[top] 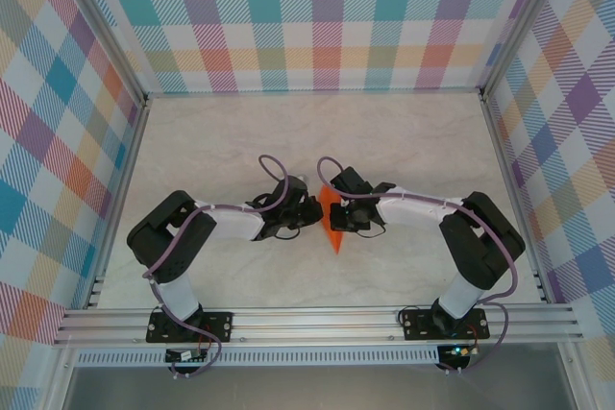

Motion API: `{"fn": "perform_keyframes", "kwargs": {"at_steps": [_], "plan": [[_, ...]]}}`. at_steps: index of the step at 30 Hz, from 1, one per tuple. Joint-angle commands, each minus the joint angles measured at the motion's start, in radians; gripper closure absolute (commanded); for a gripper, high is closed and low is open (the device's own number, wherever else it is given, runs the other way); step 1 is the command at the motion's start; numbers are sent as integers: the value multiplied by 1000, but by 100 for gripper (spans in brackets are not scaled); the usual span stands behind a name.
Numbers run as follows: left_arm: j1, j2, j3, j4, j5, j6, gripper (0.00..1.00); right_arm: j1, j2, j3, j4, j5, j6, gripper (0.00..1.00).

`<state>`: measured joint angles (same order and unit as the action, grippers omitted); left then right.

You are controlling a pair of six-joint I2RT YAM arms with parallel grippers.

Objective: Fold a paper plane with a square sheet of paper (pick it up from the middle)
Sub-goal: Move the paper plane to the top-center of the table.

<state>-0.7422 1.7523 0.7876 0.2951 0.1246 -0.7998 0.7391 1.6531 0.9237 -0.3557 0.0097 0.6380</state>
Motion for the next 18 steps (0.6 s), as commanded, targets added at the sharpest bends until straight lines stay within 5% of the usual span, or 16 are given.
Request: {"fn": "perform_keyframes", "kwargs": {"at_steps": [1,9,18], "plan": [[26,-73,-18,-78,-59,1,81,21,-3,51,-82,86,-7,92],[37,-200,29,-493,-412,-73,60,87,76,169,-209,261,-13,93],[40,-235,26,-600,-469,-98,58,135,191,273,-290,347,-7,88]]}}
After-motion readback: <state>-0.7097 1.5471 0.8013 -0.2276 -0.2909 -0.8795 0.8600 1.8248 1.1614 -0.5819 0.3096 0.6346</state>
